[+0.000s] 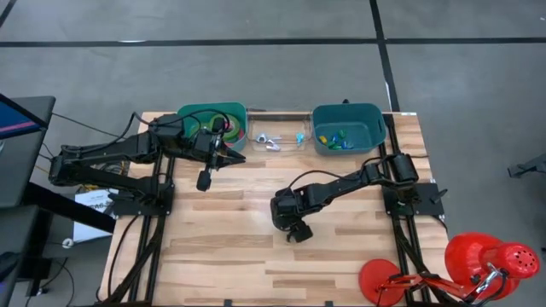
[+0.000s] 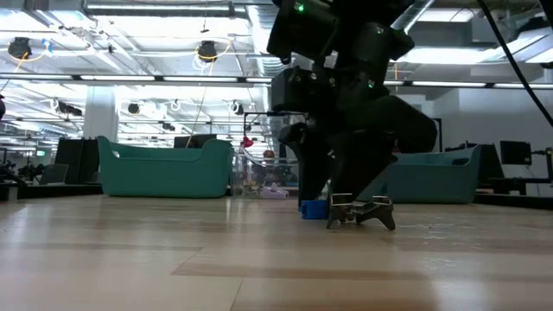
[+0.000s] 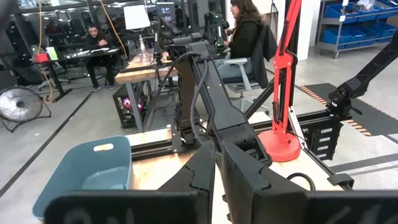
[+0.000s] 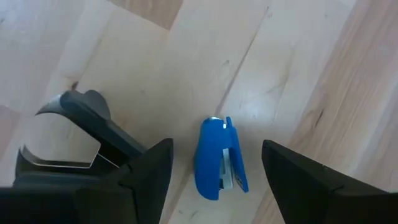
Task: Pick and place Stapler, Stapler remover, tape
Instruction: Put the blue stapler into the dark blue bin
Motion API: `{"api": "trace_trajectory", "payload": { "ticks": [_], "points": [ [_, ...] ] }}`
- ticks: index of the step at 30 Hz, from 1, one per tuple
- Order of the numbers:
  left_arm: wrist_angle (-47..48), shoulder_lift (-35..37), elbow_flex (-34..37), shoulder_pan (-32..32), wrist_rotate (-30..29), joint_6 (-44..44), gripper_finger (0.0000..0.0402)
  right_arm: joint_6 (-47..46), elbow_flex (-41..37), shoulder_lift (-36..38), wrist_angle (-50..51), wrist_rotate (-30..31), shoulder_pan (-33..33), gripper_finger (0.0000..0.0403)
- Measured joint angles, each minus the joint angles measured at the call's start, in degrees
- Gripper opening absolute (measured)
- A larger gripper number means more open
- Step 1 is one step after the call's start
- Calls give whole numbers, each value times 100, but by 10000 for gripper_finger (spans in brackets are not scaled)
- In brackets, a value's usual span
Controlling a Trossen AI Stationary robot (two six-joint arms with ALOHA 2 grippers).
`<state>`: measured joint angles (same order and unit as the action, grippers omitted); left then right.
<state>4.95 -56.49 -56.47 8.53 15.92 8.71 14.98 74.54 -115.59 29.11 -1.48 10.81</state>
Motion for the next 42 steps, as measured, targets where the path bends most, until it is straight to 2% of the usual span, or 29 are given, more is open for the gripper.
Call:
{"api": "trace_trajectory", "payload": {
  "ticks": [4, 13, 19, 33, 42],
  "points": [
    [-4, 0, -2, -2, 0, 0, 21, 0, -37, 3, -22, -11, 0, 222],
    [-30, -1, -2, -1, -1, 0, 21, 0, -45, 4, -63, -17, 1, 139],
    [-47, -1, -2, 0, -1, 2, 21, 0, -45, 4, -90, 4, 0, 105],
    [-133, 0, -2, -1, -1, 0, 21, 1, -9, 85, 64, 4, 0, 97],
    [-172, -2, -2, -1, -1, 2, 21, -50, 62, 922, 430, 4, -197, 97]
  ]
}}
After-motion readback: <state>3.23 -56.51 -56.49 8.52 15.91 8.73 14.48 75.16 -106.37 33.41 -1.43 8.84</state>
